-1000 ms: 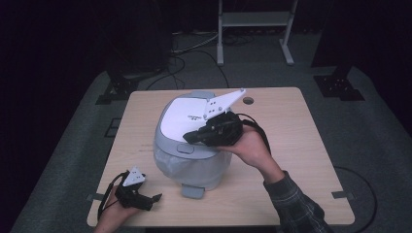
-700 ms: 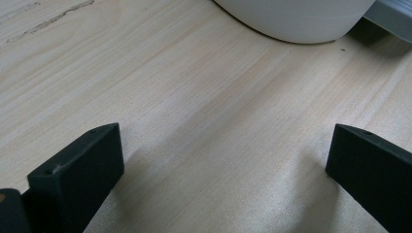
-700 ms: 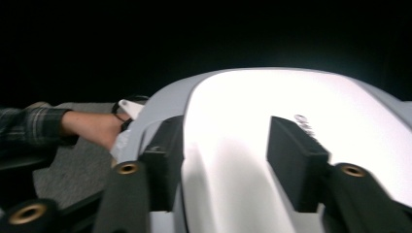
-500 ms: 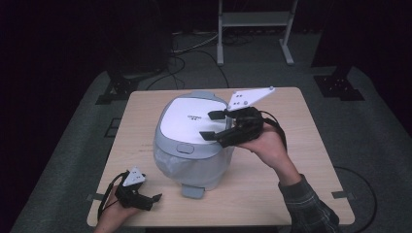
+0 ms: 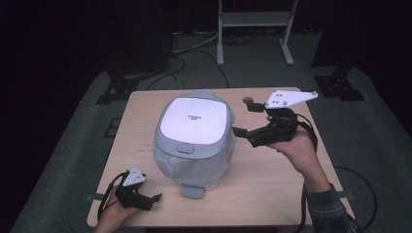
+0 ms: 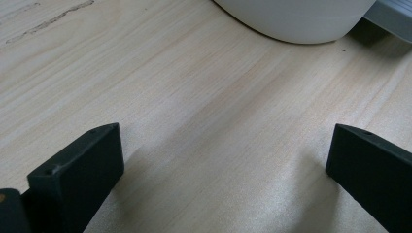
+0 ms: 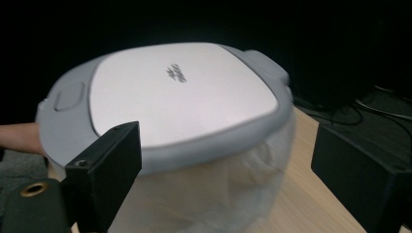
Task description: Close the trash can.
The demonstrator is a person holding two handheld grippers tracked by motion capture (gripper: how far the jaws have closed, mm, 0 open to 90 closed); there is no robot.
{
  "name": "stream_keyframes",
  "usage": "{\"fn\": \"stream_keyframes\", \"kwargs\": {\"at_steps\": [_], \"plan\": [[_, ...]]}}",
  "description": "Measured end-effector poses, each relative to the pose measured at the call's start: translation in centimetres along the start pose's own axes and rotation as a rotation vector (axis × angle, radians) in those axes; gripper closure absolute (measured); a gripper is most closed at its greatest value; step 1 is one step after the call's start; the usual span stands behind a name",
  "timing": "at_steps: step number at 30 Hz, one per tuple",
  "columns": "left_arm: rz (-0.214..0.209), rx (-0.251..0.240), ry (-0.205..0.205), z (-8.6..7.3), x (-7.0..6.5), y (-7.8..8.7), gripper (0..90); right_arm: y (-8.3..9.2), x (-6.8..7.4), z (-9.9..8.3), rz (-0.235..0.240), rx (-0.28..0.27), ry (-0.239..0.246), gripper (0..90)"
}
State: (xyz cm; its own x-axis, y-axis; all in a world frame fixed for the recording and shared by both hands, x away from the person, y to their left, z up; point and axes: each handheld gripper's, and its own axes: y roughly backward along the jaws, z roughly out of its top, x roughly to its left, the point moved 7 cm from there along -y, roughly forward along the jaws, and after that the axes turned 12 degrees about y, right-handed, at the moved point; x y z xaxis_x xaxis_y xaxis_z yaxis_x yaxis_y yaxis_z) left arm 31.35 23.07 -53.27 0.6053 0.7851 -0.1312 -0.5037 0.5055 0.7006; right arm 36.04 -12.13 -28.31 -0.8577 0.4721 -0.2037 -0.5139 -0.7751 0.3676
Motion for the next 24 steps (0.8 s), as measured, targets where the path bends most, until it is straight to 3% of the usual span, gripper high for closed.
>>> {"fn": "stream_keyframes", "kwargs": {"at_steps": [14, 24], "plan": [[0.0, 0.002, 0.0, 0.0, 0.0, 0.0, 0.0, 2.0, -1.4, -6.7, -0.125, 0.065, -0.066, 7.5], [0.001, 0.002, 0.0, 0.0, 0.0, 0.0, 0.0, 2.5, -1.5, -11.8, -0.175, 0.147, -0.093, 7.5]]}}
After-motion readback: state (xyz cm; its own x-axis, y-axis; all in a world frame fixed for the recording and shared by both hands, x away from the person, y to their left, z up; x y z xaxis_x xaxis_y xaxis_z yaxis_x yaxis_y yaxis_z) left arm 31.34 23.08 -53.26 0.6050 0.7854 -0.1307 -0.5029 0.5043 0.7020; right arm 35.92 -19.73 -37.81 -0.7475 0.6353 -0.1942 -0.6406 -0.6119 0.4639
